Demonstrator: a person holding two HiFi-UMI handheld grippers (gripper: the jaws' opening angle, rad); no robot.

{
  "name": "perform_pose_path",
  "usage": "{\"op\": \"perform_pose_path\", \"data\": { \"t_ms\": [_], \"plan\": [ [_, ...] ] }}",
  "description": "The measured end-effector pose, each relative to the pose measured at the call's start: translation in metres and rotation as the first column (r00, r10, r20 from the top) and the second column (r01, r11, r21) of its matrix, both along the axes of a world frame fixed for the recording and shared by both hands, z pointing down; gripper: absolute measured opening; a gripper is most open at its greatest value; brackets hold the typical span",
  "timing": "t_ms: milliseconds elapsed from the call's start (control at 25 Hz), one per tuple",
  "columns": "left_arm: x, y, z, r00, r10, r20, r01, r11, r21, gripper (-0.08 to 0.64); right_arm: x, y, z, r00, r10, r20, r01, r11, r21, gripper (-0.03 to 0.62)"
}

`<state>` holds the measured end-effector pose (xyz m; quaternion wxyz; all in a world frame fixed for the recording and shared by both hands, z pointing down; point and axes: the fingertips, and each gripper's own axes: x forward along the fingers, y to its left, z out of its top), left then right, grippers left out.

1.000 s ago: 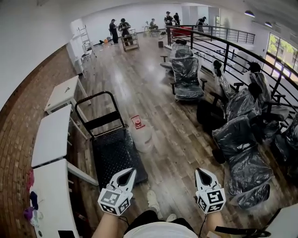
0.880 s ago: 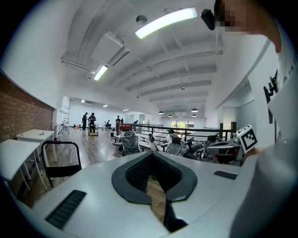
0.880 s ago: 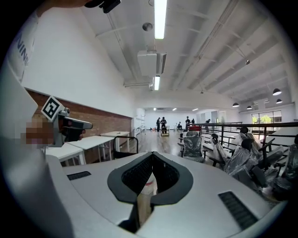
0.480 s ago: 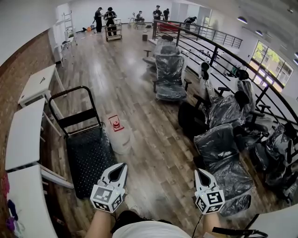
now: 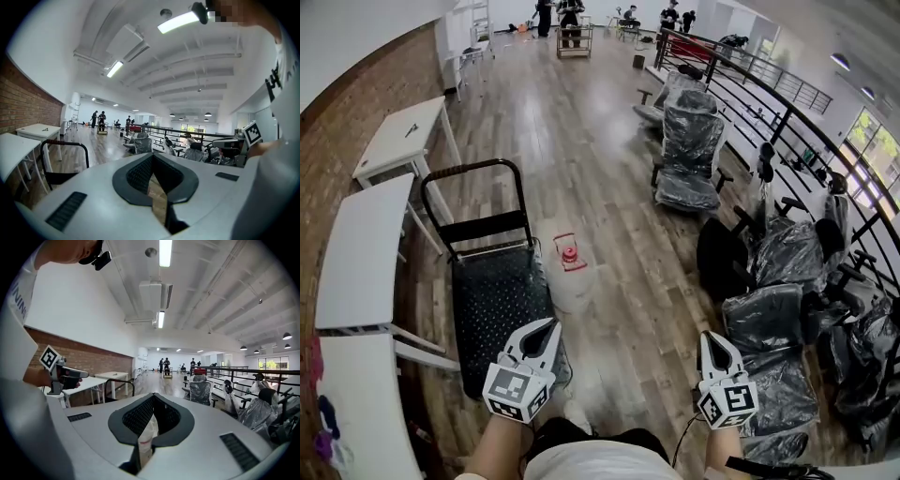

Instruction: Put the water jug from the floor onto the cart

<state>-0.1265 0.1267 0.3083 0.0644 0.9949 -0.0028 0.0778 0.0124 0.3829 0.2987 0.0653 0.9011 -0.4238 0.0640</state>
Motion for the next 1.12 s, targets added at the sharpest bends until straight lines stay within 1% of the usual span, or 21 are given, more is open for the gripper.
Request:
{"op": "perform_pose_path", "data": {
  "t_ms": [80,160,240,360,560,640,720,880,1000,1120],
  "plan": [
    [0.009,-0.015,-0.004,1.0,-0.005,-0.008,0.005,1.0,0.015,0.002,0.011,-0.016,-0.001,1.0,-0.004,0.002,0.004,1.0,0.007,0.003],
    [0.02,-0.029,-0.005,1.0,-0.014,-0.02,0.014,1.0,0.014,0.002,0.022,-0.032,-0.001,1.0,-0.014,0.008,0.014,1.0,-0.002,0.003],
    [0.031,-0.039,-0.002,1.0,-0.017,-0.018,0.017,1.0,0.006,0.002,0.032,-0.044,-0.001,1.0,-0.024,0.018,0.024,1.0,-0.018,0.003],
    [0.036,-0.047,0.008,1.0,-0.025,0.002,0.025,0.999,-0.021,0.002,0.047,-0.059,-0.001,0.999,-0.037,0.031,0.038,0.999,-0.024,0.003],
    [0.046,-0.065,0.011,0.996,-0.089,0.02,0.09,0.995,-0.03,0.002,0.082,-0.091,0.004,0.994,-0.106,0.039,0.106,0.994,0.004,0.005],
    [0.059,-0.07,0.011,0.991,-0.129,0.021,0.13,0.991,-0.027,0.002,0.104,-0.099,0.009,0.99,-0.134,0.037,0.134,0.991,0.012,0.003],
    [0.081,-0.072,0.006,0.986,-0.166,0.021,0.167,0.986,-0.015,0.002,0.133,-0.105,0.01,0.986,-0.161,0.044,0.16,0.987,0.022,0.003],
    [0.129,-0.067,-0.012,0.975,-0.223,0.012,0.223,0.975,-0.024,0.002,0.192,-0.108,0.005,0.972,-0.234,0.033,0.235,0.972,0.001,0.005],
    [0.158,-0.069,-0.024,0.957,-0.289,-0.006,0.289,0.957,-0.018,0.002,0.233,-0.115,-0.001,0.953,-0.303,0.016,0.303,0.953,-0.006,0.004],
    [0.178,-0.067,-0.029,0.936,-0.353,-0.001,0.353,0.935,-0.011,0.002,0.264,-0.119,0.001,0.929,-0.369,0.022,0.369,0.929,-0.014,0.005]
  ]
}}
